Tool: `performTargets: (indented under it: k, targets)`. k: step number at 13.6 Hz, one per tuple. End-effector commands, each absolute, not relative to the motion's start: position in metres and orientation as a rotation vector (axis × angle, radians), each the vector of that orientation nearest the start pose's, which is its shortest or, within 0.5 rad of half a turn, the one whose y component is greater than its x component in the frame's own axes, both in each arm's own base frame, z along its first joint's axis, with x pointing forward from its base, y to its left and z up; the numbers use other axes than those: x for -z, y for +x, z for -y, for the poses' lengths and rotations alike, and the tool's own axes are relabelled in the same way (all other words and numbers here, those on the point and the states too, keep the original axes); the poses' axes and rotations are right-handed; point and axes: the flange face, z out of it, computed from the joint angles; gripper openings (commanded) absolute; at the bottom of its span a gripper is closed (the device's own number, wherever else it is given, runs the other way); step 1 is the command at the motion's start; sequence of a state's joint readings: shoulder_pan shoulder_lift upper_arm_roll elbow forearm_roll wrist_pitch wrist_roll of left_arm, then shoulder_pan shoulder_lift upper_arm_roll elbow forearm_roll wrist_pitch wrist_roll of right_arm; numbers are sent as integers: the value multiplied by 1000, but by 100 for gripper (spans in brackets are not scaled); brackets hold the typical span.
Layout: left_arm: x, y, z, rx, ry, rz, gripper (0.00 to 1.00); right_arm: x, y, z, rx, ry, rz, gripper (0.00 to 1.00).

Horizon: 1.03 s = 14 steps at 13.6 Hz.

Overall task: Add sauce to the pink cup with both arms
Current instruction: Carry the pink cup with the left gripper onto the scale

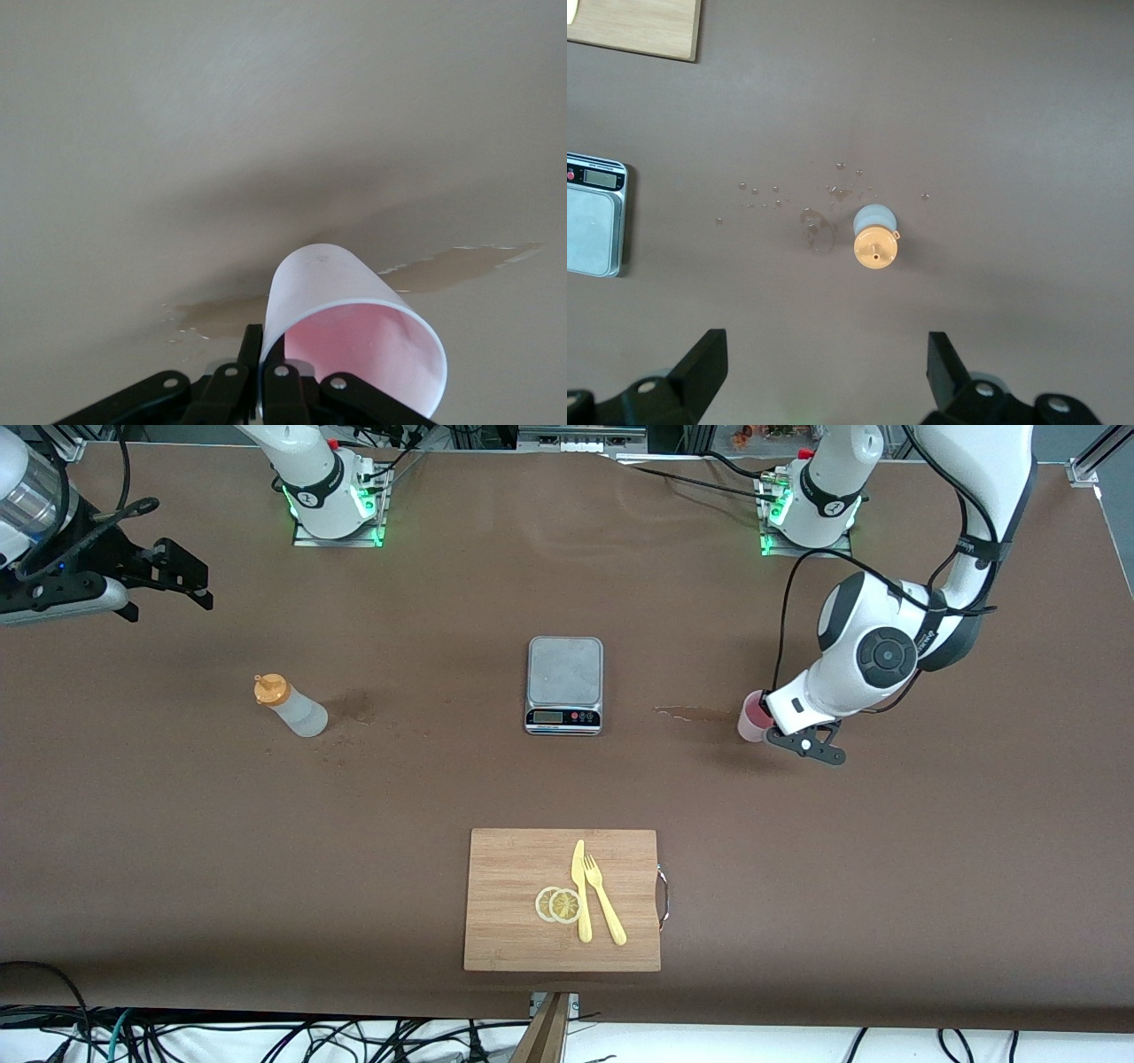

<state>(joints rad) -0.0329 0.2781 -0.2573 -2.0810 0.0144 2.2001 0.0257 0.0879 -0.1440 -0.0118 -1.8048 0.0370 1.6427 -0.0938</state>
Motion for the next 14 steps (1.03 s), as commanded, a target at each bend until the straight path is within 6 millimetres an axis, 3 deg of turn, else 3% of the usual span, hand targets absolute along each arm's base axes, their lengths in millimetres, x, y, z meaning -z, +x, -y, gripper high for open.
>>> performTargets:
  k: [1, 3, 5, 7, 8, 10, 13, 14]
  targets:
    - [-337, 550, 222, -248, -3162, -420, 0, -596, 511, -41, -39, -3073, 266, 100]
    - [-339, 533, 293, -247, -3181, -275, 0, -596, 511, -43, -41, -3073, 273, 100]
    - [-330, 505, 373, -274, -3183, -120, 0, -593, 509, -47, -72, -3070, 285, 100]
    - [-307, 485, 437, -308, -3184, 49, 0, -589, 508, -55, -103, -3066, 322, 100]
    - [-298, 479, 458, -313, -3186, 97, 0, -585, 508, -60, -122, -3063, 341, 100]
    - [-281, 466, 480, -316, -3192, 93, 0, -584, 507, -60, -144, -3063, 345, 100]
    - [-262, 462, 483, -342, -3183, 87, 0, -581, 511, -56, -134, -3063, 329, 100]
    - [-263, 464, 482, -342, -3184, 90, 49, -583, 510, -55, -135, -3052, 325, 100]
